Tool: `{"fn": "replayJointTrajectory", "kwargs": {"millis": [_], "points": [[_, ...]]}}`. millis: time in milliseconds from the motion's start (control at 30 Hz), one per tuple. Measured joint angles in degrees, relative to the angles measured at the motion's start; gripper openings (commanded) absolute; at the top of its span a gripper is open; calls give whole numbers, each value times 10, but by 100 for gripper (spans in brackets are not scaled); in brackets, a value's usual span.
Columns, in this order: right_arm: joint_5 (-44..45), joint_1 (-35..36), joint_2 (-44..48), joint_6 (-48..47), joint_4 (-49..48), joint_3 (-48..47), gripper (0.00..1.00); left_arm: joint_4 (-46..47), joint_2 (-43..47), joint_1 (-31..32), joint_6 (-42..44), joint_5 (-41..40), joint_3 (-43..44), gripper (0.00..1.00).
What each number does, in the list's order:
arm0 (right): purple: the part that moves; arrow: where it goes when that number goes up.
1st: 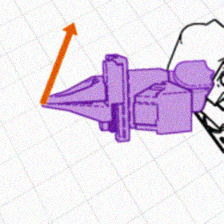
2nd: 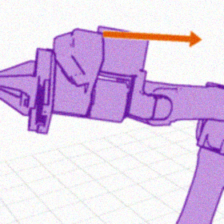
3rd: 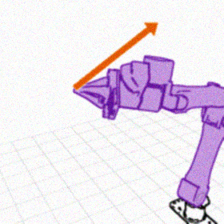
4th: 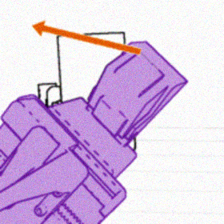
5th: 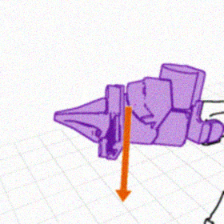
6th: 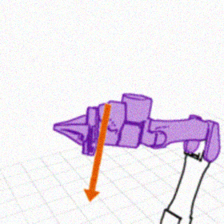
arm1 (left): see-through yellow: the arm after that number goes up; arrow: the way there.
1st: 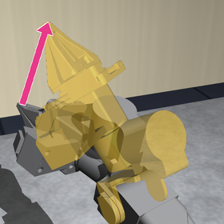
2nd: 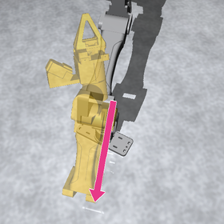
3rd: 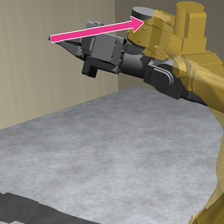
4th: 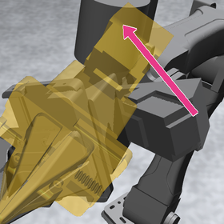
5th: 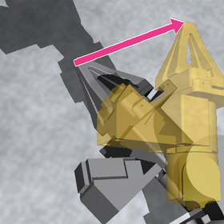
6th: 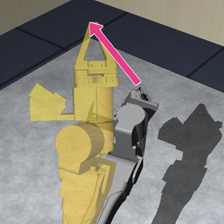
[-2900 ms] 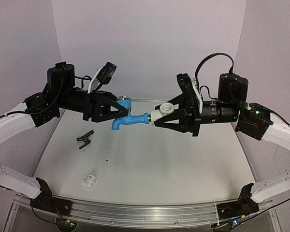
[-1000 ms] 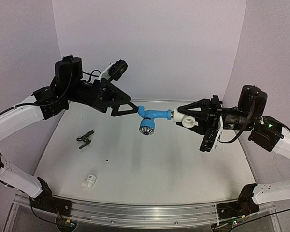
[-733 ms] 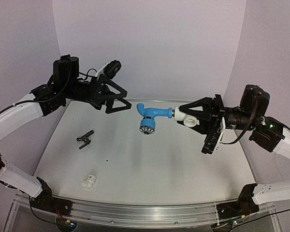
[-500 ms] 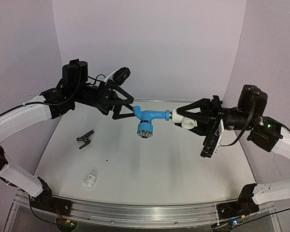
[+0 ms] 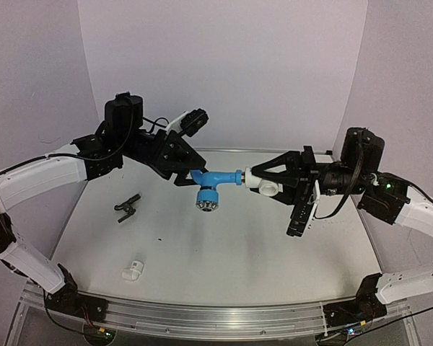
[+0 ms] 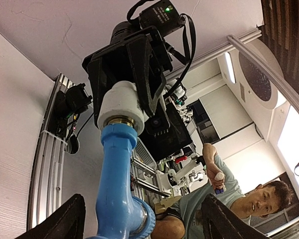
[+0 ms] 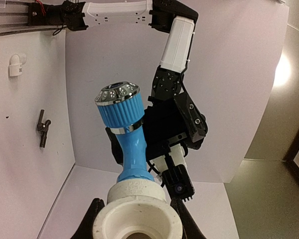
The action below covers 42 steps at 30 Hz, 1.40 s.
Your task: Install the water faucets
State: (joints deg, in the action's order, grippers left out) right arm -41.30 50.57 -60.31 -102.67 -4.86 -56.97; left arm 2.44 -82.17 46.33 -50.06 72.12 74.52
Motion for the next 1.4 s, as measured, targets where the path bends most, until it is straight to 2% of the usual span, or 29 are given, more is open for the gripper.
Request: {"fn": "replayJointTrajectory", "kwargs": {"millis": [100, 200, 333, 500, 800, 1133, 1233, 1400], "points": [[1, 0, -2, 0, -7, 0, 0, 0, -5, 2, 6, 4, 0, 78], [1, 0, -3, 4, -15, 0, 0, 0, -6, 7, 9, 13, 0, 70], [4, 0, -4, 31, -22, 0, 0, 0, -7, 13, 16, 18, 0, 65], [14, 0, -3, 73, -33, 0, 0, 0, -7, 14, 21, 28, 0, 51], [23, 6, -3, 169, -36, 0, 0, -22, -12, 14, 56, 25, 4, 42], [30, 13, -6, 435, -28, -19, 0, -113, 16, 17, 190, -48, 23, 16], [31, 14, -14, 511, -21, -31, 0, -130, 31, 19, 233, -76, 23, 13], [23, 14, -46, 697, 2, -80, 0, -152, 66, 19, 312, -129, 19, 12]]}}
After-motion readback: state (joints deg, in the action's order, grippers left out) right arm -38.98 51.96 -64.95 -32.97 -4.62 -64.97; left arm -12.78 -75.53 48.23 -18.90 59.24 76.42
